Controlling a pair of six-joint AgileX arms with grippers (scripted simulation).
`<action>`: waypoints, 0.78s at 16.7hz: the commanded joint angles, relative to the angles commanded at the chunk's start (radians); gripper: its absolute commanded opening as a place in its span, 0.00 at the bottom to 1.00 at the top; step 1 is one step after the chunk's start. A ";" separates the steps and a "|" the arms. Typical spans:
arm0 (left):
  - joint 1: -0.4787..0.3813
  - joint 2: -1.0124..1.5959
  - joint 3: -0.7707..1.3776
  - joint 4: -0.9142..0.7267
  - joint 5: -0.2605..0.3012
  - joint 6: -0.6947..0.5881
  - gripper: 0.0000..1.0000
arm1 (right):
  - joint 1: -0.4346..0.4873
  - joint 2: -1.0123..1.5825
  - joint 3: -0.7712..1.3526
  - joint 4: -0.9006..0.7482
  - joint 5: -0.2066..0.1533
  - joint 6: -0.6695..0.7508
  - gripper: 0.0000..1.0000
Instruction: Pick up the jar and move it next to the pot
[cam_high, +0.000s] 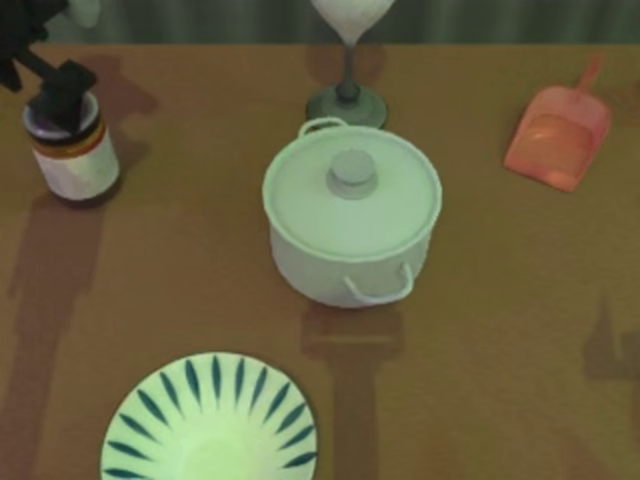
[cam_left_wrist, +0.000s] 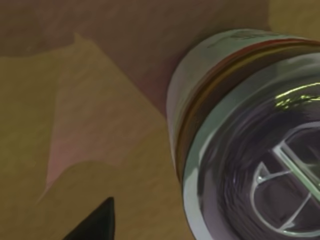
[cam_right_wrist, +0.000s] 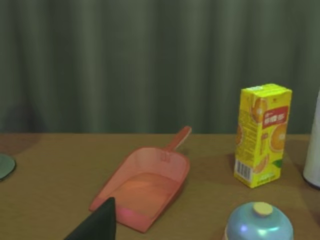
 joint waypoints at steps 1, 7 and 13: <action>0.000 0.000 0.000 0.000 0.000 0.000 1.00 | 0.000 0.000 0.000 0.000 0.000 0.000 1.00; 0.000 -0.022 -0.034 0.016 0.000 -0.001 1.00 | 0.000 0.000 0.000 0.000 0.000 0.000 1.00; -0.003 -0.030 -0.176 0.146 -0.001 -0.004 1.00 | 0.000 0.000 0.000 0.000 0.000 0.000 1.00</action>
